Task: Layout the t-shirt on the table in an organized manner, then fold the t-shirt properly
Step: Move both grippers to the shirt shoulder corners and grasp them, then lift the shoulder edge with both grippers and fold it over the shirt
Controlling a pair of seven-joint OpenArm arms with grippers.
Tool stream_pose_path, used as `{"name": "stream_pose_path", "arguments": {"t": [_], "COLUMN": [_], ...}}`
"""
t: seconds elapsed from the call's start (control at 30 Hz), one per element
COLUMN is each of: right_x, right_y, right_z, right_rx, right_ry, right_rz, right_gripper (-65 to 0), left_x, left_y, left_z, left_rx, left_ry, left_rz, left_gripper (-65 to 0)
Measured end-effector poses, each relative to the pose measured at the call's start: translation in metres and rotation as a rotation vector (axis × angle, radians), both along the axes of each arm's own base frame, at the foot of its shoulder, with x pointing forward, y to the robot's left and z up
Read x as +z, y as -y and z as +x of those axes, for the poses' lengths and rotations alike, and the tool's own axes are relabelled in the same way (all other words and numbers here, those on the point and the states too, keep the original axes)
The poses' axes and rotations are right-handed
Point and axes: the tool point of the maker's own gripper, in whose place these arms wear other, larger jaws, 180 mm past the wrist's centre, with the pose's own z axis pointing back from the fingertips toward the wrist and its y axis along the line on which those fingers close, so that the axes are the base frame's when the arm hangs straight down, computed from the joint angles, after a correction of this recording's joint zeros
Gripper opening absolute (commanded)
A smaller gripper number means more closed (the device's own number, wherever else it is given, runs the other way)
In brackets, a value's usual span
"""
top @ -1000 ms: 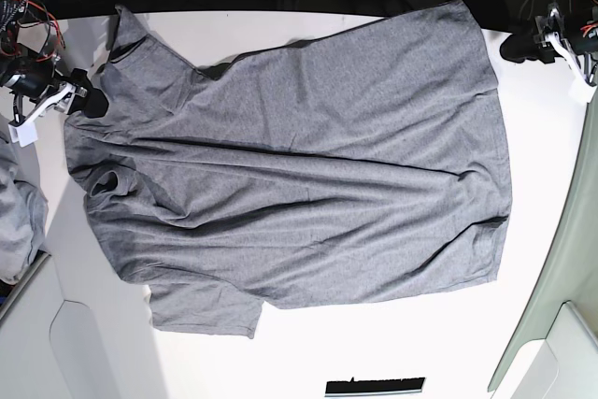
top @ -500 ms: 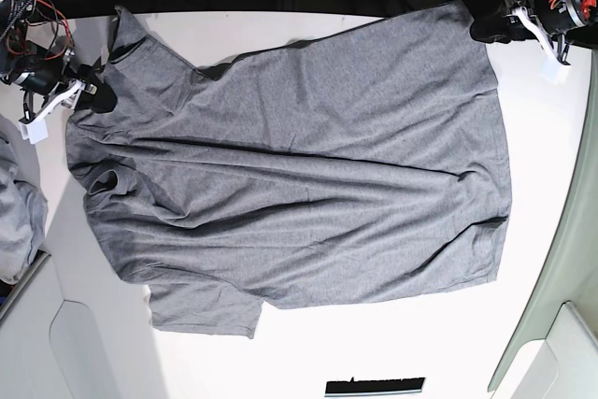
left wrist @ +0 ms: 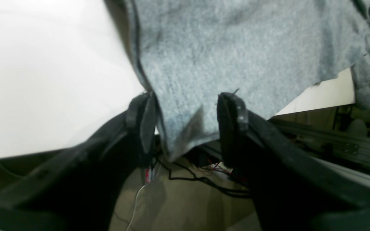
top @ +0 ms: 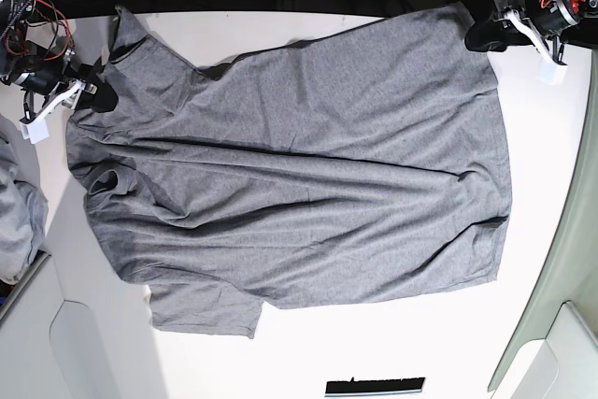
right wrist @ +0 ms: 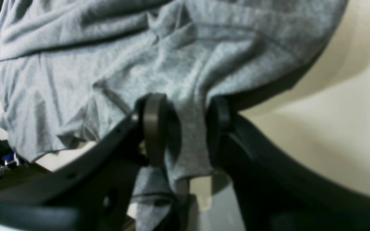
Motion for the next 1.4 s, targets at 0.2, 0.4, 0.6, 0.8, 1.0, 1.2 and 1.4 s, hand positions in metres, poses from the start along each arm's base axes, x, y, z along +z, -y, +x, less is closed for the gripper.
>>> {"name": "stream_pose_path", "arguments": {"t": [0.2,0.4,0.6,0.8,1.0,1.2,1.4], "right_x": [0.0,-0.002,-0.001,0.014,0.051,0.055,0.058], "right_y": [0.0,0.0,0.001,0.024,0.047,0.044,0.034], "right_z": [0.0,-0.003,-0.003,-0.012,0.001,-0.012,-0.041], "right_rx": [0.001,0.006,0.009,0.067,0.075,0.101,0.158], "right_ry": [-0.002,-0.02,-0.018,-0.059,0.002,-0.006,-0.036], "right_rz": [0.0,-0.005,-0.006,-0.078,-0.089,-0.046,-0.034], "right_gripper": [-44.7,-64.7,-65.0,-65.0,-65.0,-65.0,-65.0], "left_x": [-0.001,-0.005,0.002,0.043,0.072,0.092,0.103], "left_y": [0.006,0.005,-0.001,-0.01,-0.019,-0.037,-0.043], "left_z": [0.007,0.002,0.012,0.041,0.055,0.057,0.056], "left_rx": [-0.007,-0.017,0.002,-0.111,-0.17,-0.097,-0.068], "left_ry": [0.014,-0.006,0.044,0.153,0.206,0.219,0.227], "left_rz": [0.002,0.02,0.034,0.119,0.177,0.132,0.102], "left_gripper": [-32.2,-60.0,-65.0,-65.0,-65.0,-65.0,-65.0]}}
